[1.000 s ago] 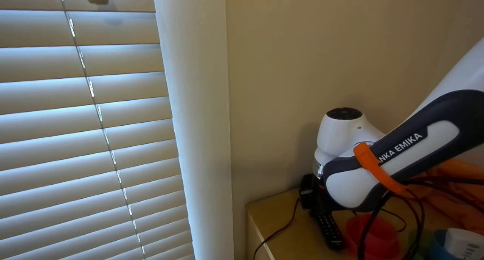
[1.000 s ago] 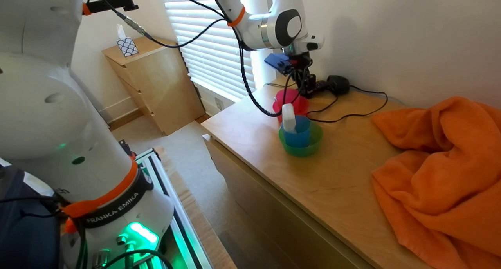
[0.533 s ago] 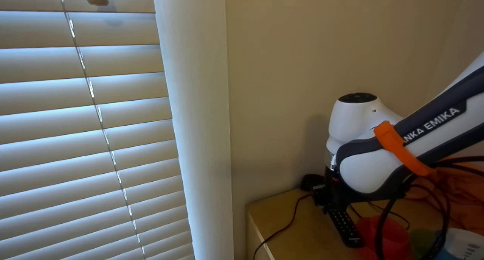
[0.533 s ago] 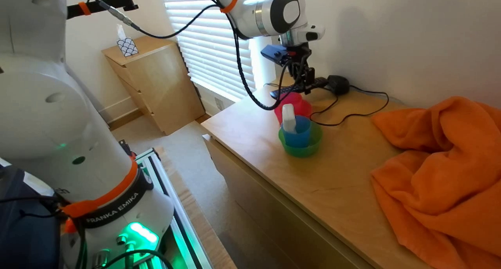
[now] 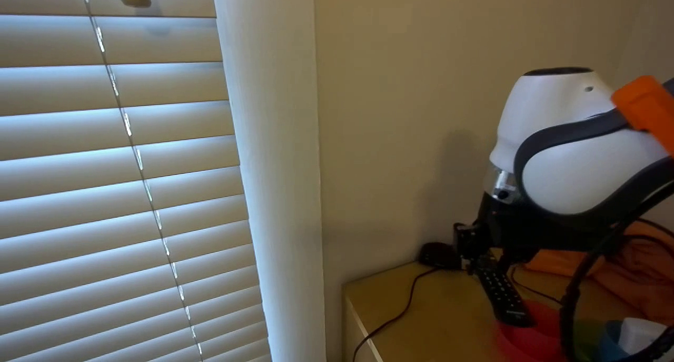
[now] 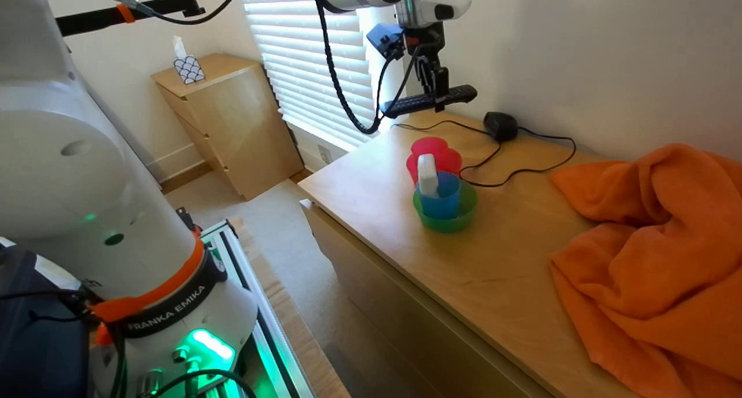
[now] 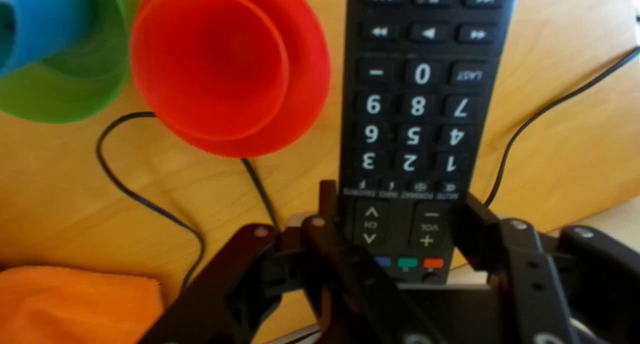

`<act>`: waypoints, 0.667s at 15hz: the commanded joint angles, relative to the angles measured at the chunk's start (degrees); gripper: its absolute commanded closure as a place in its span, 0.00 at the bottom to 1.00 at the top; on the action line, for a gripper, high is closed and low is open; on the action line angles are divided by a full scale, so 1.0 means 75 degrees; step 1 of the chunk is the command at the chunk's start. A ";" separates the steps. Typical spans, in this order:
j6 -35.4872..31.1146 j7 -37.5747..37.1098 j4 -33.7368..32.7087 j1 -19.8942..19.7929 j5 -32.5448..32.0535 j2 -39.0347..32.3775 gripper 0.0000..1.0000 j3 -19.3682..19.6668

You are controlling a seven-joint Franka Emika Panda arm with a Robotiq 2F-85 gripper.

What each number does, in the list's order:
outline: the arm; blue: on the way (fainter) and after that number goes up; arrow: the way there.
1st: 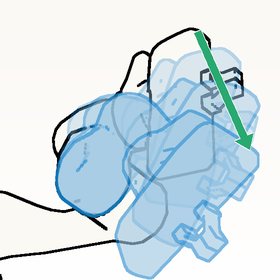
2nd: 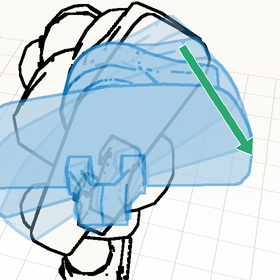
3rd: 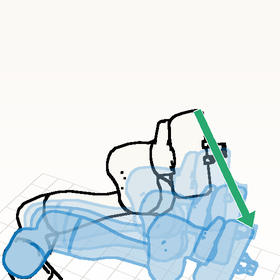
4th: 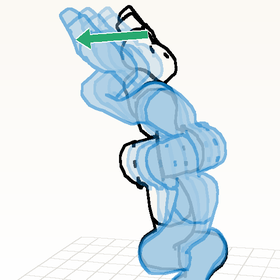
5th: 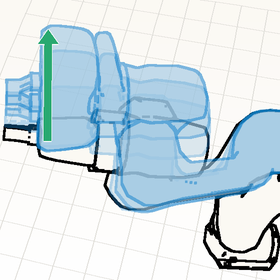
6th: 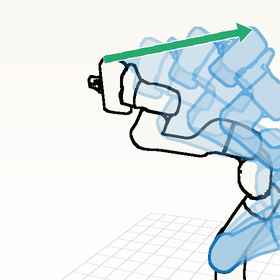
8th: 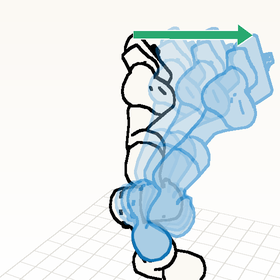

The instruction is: Put the black remote on the orange cloth

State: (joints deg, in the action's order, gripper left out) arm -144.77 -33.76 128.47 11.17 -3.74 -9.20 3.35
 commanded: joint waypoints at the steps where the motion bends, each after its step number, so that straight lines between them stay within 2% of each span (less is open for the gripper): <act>1: 0.0274 -0.0808 0.0981 -0.0663 -0.0375 0.1478 0.70 0.0308; 5: 0.0723 -0.1360 0.1208 -0.1686 -0.0333 0.2204 0.70 0.0448; 6: 0.0789 -0.1299 0.1279 -0.1761 0.0011 0.2393 0.70 0.0347; 7: 0.0609 -0.0881 0.0944 -0.1845 -0.0128 0.1879 0.45 0.0278; 9: 0.0689 -0.0994 0.1034 -0.1978 -0.0080 0.2113 0.45 0.0264; 10: 0.0689 -0.1054 0.1079 -0.1977 -0.0074 0.2171 0.70 0.0226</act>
State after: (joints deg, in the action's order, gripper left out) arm -139.73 -42.05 136.67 -1.86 -4.69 7.12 6.76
